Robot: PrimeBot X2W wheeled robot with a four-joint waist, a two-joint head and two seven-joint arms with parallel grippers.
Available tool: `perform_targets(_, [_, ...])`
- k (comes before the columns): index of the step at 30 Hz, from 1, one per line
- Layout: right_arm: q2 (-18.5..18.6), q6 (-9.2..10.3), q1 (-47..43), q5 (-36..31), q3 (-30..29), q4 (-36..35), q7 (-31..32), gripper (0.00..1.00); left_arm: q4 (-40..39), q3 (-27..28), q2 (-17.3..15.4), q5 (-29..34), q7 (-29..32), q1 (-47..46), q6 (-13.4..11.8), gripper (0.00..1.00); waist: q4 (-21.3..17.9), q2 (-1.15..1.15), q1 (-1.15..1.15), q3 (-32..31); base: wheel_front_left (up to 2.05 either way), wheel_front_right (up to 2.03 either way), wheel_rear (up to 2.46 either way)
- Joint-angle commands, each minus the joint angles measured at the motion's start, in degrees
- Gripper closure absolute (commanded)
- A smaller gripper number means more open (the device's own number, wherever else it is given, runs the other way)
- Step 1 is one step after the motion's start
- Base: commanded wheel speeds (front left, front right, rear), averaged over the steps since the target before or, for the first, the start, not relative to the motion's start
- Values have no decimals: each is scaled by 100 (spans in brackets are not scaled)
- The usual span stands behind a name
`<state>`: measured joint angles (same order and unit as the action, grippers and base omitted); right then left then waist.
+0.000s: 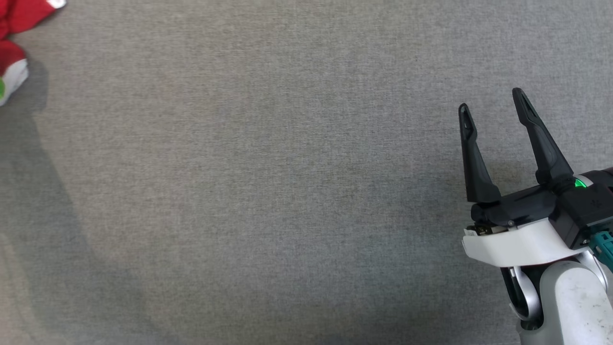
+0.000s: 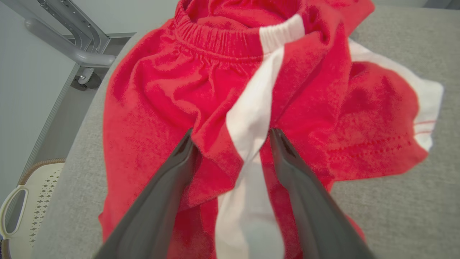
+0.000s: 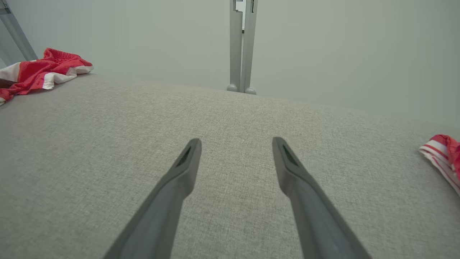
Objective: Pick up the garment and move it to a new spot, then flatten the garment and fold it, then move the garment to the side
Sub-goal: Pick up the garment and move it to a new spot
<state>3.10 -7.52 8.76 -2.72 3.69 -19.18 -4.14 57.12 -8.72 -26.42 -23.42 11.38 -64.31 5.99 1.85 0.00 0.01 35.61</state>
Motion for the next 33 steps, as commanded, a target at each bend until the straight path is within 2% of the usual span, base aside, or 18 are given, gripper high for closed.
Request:
perform_targets(1, [-3, 7, 99, 27, -7, 15, -47, 0, 59, -1, -57, 22, -61, -129, -28, 0, -203, 0, -1, 208, 0, 0, 0])
perform_targets(2, [-5, 8, 108, 35, -11, 33, -58, 0, 125, -12, -58, 31, -89, -144, -49, 9, -200, 0, -1, 204, 0, 0, 0])
perform_targets(3, [-6, 7, 112, 37, -16, 53, -62, 0, 172, -30, -44, 47, -122, -139, -48, 60, -194, 0, -1, 190, 0, 0, 0])
perform_targets(4, [-8, 7, 111, 36, -21, 78, -64, 0, 224, -33, -16, 39, -159, -133, -64, 91, -184, 0, -1, 165, 0, 0, 0])
perform_targets(5, [-10, 7, 118, 36, -22, 97, -69, 0, 263, -53, -6, 42, -161, -138, -58, 100, -179, 0, -1, 141, 0, 0, 0])
perform_targets(11, [-16, 7, 162, 73, -67, 310, -143, 0, 371, -299, -46, 204, -417, -274, 16, 100, -140, 0, -1, -213, 0, 0, 0])
perform_targets(15, [-17, 7, 159, 195, -29, 538, -243, 0, 407, -461, -90, 252, -564, -331, 79, 100, -168, 0, -1, -678, 0, 0, 0])
perform_targets(21, [-18, 7, -21, 407, -61, 906, -377, 0, 286, -813, 72, 173, -668, -300, 141, 100, -243, 0, -1, -1565, 0, 0, 0])
perform_targets(25, [-16, 7, -159, 547, -93, 1142, -474, 0, 31, -1141, 312, -192, -517, -104, 147, 100, -305, 0, -1, -2171, 0, 0, 0])
perform_targets(33, [-17, 7, -551, 779, -273, 1447, -572, 0, -756, -1382, 949, -1422, -322, 301, 147, 100, -456, 0, -1, -3053, 0, 0, 0])
